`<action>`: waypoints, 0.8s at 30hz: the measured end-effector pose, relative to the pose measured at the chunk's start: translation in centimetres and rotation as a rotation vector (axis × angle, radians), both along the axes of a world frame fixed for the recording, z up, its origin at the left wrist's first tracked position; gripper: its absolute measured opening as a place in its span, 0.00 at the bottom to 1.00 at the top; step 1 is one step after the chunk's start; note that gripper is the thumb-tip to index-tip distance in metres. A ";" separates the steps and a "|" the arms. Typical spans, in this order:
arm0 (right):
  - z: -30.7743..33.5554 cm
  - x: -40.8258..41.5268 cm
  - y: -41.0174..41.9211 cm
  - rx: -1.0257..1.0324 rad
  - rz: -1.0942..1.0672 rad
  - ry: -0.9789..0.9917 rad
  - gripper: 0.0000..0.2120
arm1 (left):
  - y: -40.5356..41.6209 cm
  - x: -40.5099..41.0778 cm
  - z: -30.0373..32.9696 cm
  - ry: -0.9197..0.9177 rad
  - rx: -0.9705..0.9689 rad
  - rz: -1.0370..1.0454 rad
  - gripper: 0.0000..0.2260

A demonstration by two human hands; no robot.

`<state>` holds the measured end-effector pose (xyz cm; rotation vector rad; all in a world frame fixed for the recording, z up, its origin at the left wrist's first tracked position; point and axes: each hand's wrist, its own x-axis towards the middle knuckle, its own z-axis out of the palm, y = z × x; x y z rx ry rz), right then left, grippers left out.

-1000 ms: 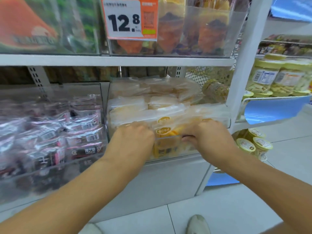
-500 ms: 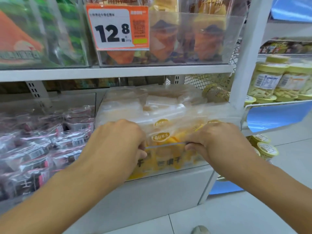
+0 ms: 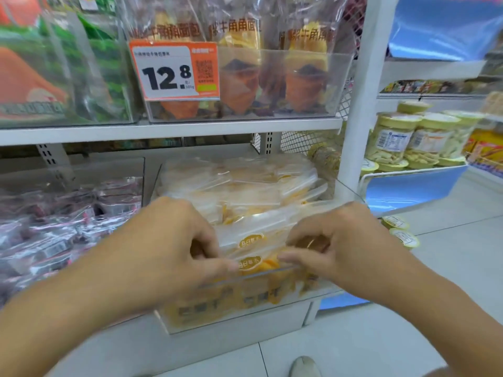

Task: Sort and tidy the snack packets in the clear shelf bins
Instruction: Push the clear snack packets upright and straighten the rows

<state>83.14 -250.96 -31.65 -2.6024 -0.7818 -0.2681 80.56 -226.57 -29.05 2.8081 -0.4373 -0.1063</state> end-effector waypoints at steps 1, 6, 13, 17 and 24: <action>1.2 0.2 -0.5 0.203 -0.021 -0.062 0.13 | -0.2 0.9 1.6 -0.055 -0.149 -0.004 0.16; 4.2 7.7 -2.3 0.041 -0.223 -0.097 0.10 | -4.8 9.8 1.6 -0.145 -0.145 -0.126 0.19; 1.6 17.2 -2.9 -0.322 -0.161 0.239 0.20 | -8.3 20.9 -3.2 0.032 0.134 -0.072 0.43; 1.1 20.0 -4.0 -0.346 -0.145 0.160 0.12 | -8.2 20.1 -3.2 0.003 0.191 -0.084 0.26; 2.1 20.0 -3.2 -0.511 -0.076 -0.192 0.09 | -7.6 19.0 -3.0 0.014 0.282 -0.029 0.13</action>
